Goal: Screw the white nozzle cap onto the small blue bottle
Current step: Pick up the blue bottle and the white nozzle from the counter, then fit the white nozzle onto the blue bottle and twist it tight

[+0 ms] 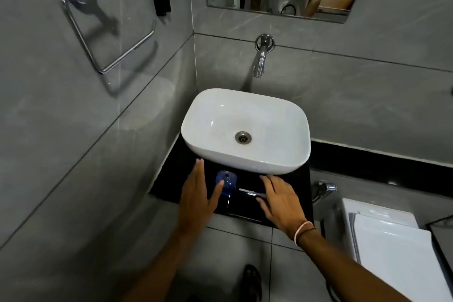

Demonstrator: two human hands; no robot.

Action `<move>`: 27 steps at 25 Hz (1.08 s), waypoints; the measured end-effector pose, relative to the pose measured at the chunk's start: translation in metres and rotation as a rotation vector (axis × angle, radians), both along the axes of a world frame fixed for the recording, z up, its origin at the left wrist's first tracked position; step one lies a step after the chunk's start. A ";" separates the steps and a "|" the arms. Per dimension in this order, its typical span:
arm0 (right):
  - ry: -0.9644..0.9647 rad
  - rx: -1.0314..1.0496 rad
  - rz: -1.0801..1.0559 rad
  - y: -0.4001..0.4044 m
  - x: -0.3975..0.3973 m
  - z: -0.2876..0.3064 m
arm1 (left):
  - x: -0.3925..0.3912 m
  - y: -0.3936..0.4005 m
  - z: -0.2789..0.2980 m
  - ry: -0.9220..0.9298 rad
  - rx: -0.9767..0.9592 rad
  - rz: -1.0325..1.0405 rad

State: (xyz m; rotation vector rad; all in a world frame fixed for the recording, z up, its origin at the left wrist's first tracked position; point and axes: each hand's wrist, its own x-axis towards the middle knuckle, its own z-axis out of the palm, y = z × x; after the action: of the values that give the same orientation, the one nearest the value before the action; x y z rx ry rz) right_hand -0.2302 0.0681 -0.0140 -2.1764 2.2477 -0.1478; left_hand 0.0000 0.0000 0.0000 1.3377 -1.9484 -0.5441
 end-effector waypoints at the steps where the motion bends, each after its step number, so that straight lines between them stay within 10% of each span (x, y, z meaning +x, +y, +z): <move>1: 0.009 0.101 -0.034 -0.002 -0.007 -0.007 | -0.005 0.002 -0.010 0.058 0.113 0.007; 9: -0.165 0.235 -0.070 -0.009 -0.036 -0.048 | -0.040 -0.015 -0.039 0.101 0.351 0.038; 16: -0.803 -0.111 -0.120 -0.011 -0.053 0.000 | -0.040 -0.011 -0.057 0.129 0.347 0.091; 27: -0.577 -0.034 0.286 -0.060 -0.026 0.095 | -0.042 -0.019 -0.064 -0.222 0.047 0.158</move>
State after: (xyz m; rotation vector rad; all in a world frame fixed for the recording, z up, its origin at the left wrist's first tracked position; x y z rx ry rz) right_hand -0.2563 0.0079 0.0808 -2.0838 1.6207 -0.7064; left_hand -0.0416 -0.0190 -0.0644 1.6243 -1.9914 -0.3806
